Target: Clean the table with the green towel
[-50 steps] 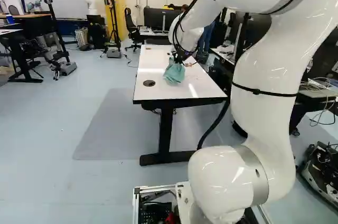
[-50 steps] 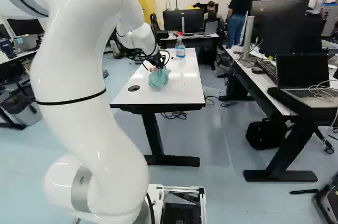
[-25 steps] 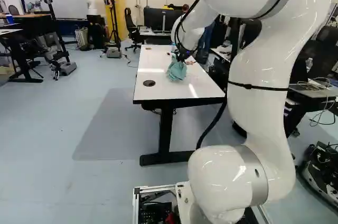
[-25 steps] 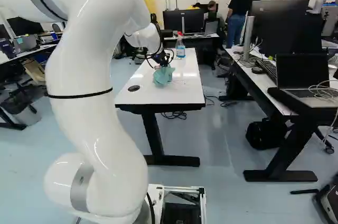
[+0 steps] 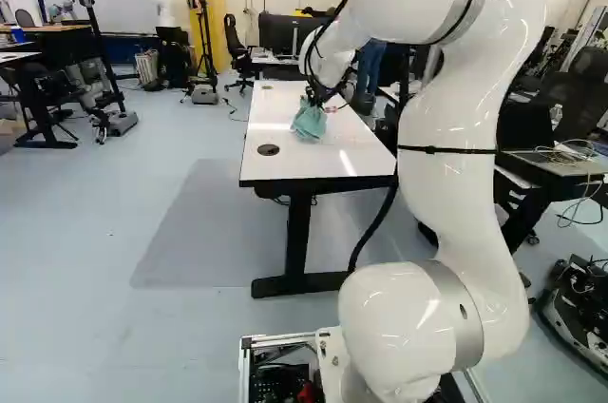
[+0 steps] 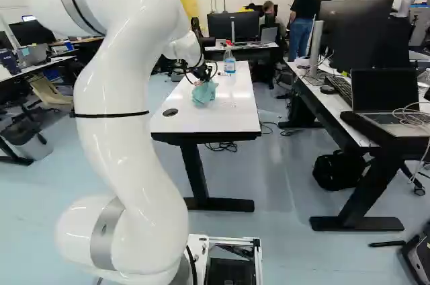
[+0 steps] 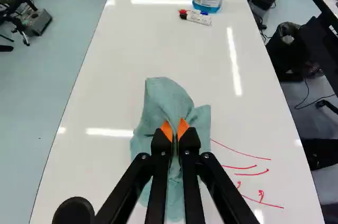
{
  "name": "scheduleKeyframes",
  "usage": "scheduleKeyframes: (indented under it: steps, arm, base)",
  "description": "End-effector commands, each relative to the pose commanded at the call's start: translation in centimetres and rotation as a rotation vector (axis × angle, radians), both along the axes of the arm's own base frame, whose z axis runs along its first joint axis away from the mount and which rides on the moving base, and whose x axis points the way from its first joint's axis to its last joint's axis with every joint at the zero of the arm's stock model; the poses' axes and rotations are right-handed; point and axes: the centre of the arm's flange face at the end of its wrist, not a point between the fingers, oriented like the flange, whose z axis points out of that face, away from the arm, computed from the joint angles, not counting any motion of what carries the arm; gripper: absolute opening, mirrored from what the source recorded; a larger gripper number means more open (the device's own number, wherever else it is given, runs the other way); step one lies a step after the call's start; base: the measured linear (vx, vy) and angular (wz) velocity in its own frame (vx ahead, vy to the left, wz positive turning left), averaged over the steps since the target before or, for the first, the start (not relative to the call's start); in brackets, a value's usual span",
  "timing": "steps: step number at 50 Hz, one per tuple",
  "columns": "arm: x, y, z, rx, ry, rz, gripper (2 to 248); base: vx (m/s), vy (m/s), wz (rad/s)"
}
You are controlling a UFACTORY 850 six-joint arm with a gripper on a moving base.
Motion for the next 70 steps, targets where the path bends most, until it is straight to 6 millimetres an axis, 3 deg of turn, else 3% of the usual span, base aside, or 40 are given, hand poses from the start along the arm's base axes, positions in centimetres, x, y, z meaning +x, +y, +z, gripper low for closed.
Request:
scheduleKeyframes:
  steps: [18,70]
  arm:
    - [2.0,2.1,-1.5,0.0,0.006,0.03,31]
    - [3.8,2.4,-7.7,-0.003,0.085,0.033,31]
  base:
    - [0.0,0.0,0.0]
    - [0.0,0.0,0.0]
